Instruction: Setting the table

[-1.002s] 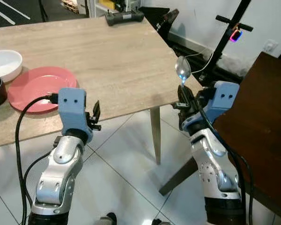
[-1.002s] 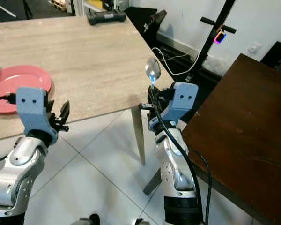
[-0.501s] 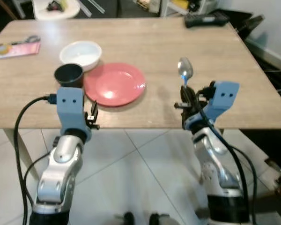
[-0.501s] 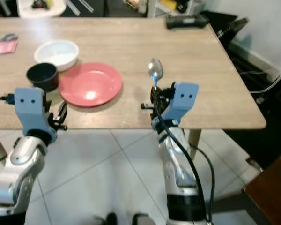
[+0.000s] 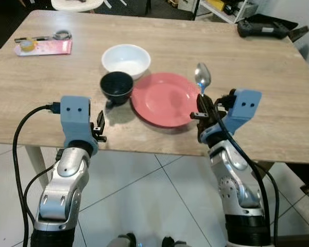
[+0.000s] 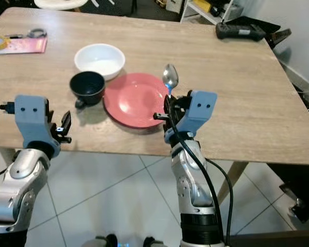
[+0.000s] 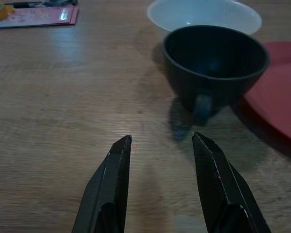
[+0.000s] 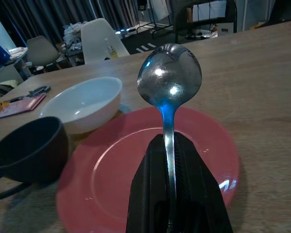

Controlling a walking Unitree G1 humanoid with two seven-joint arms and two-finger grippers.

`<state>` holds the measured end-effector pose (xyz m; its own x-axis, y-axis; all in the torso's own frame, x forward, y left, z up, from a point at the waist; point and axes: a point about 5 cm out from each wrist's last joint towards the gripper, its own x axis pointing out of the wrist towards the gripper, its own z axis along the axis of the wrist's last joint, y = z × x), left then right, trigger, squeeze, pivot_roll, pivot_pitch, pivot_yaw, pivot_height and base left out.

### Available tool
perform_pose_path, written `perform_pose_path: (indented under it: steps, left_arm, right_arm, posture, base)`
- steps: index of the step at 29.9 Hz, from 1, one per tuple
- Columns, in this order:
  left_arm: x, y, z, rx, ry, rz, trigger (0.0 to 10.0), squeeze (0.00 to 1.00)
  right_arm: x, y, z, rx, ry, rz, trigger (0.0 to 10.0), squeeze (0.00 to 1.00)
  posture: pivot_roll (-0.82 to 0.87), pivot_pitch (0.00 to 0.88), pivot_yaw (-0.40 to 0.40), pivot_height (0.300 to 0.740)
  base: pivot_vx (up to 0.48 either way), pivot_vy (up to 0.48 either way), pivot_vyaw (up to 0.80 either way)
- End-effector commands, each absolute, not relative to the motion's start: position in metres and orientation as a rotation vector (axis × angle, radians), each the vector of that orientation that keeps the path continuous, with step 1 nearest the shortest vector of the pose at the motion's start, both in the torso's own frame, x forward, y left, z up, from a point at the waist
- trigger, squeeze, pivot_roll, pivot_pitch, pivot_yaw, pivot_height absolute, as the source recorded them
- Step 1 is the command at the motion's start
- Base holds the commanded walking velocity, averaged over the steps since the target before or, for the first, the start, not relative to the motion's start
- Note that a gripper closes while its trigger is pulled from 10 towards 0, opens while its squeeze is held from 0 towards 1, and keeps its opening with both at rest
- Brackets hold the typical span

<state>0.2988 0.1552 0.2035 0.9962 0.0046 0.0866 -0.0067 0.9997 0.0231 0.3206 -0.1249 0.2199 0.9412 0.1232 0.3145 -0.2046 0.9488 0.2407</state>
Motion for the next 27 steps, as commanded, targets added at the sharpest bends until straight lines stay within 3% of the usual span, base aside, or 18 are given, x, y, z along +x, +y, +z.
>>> perform_pose_path:
  steps: [1,13,27]
  left_arm:
    - [0.2979,0.1529,0.1980,0.022,-0.063,-0.007,10.0,0.00]
    - [0.2984,0.1539,0.1980,0.041,-0.065,-0.005,10.0,0.00]
    - [0.2993,0.1544,0.1984,0.048,-0.070,-0.008,10.0,0.00]
  right_arm:
    - [0.3188,-0.1284,0.2182,0.278,-0.303,0.153,10.0,0.00]
    - [0.3197,-0.1303,0.2204,0.266,-0.311,0.149,10.0,0.00]
    - [0.3201,-0.1321,0.2191,0.262,-0.308,0.136,10.0,0.00]
  posture:
    - [0.06,0.157,0.042,0.740]
    - [0.06,0.154,0.042,0.740]
    - [0.06,0.150,0.044,0.740]
  base:
    - [0.000,0.000,0.00]
    - [0.000,0.000,0.00]
    - [0.475,0.000,0.00]
